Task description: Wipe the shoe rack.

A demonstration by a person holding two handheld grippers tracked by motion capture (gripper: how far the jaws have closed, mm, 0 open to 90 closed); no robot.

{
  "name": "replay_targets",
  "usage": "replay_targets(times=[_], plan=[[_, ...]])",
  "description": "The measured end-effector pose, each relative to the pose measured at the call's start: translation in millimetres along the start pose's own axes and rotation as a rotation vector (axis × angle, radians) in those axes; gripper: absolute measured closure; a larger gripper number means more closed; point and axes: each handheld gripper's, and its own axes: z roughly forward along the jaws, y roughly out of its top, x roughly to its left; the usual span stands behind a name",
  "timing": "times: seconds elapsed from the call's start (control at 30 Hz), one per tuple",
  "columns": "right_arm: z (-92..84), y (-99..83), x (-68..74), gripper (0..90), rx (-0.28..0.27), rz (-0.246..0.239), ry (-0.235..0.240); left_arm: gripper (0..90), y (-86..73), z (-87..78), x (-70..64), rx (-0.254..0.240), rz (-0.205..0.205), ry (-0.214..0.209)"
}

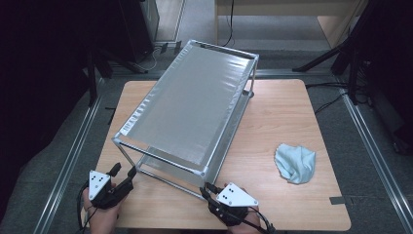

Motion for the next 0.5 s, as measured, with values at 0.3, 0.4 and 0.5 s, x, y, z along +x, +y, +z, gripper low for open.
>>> replay_targets(times=[0.3, 0.4, 0.5], plan=[[-15.8, -7.1, -12.5, 78.8, -0.005, 0.002, -0.043, 53.2, 5.5, 16.3, -17.6, 0.023, 0.045, -0.014], [-24.9, -10.6, -20.8, 79.0, 0.0, 0.021, -0.092, 58.7, 8.4, 20.8, -22.1, 0.021, 0.043, -0.028], [-33.0, -13.5, -29.9, 79.0, 0.002, 0.043, -0.134, 65.2, 10.4, 22.9, -28.4, -0.011, 0.058, -0.07]])
